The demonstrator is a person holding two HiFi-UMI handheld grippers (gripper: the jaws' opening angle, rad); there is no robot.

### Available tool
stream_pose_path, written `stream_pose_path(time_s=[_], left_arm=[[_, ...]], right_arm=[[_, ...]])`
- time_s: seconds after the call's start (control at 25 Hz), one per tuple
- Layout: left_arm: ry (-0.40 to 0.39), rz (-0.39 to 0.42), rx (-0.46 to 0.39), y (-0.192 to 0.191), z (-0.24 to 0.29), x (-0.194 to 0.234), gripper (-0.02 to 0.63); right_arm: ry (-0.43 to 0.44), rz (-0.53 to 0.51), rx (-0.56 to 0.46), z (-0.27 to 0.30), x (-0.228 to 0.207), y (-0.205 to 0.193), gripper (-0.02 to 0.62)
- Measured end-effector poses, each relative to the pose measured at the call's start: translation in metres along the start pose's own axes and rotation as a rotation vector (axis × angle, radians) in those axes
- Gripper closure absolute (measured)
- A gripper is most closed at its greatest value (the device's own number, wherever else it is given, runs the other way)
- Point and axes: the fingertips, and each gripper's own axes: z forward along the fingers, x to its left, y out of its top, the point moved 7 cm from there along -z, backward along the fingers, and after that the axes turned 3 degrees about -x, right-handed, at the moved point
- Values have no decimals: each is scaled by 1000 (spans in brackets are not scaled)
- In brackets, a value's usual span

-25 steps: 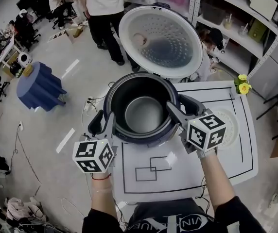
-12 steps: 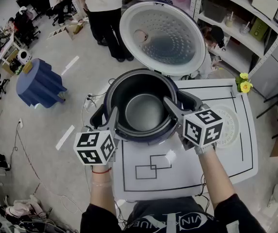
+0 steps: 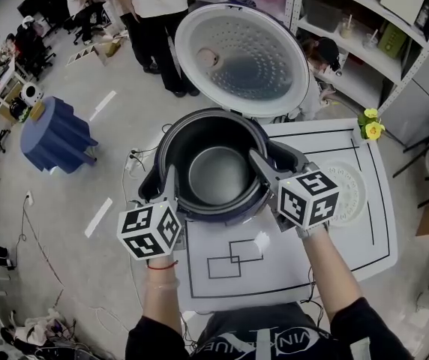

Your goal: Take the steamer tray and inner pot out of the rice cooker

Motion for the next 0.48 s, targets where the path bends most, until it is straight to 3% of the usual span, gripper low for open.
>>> stream_pose_path(time_s=[0.24,0.48], left_arm=[[30,-41,-22,1,-3,0,502],[38,-94,-99,13,-19,0,511]], right_arm=[[-6,28,-70,-6,4,6,465],[15,26,-120,-16,13,15,500]])
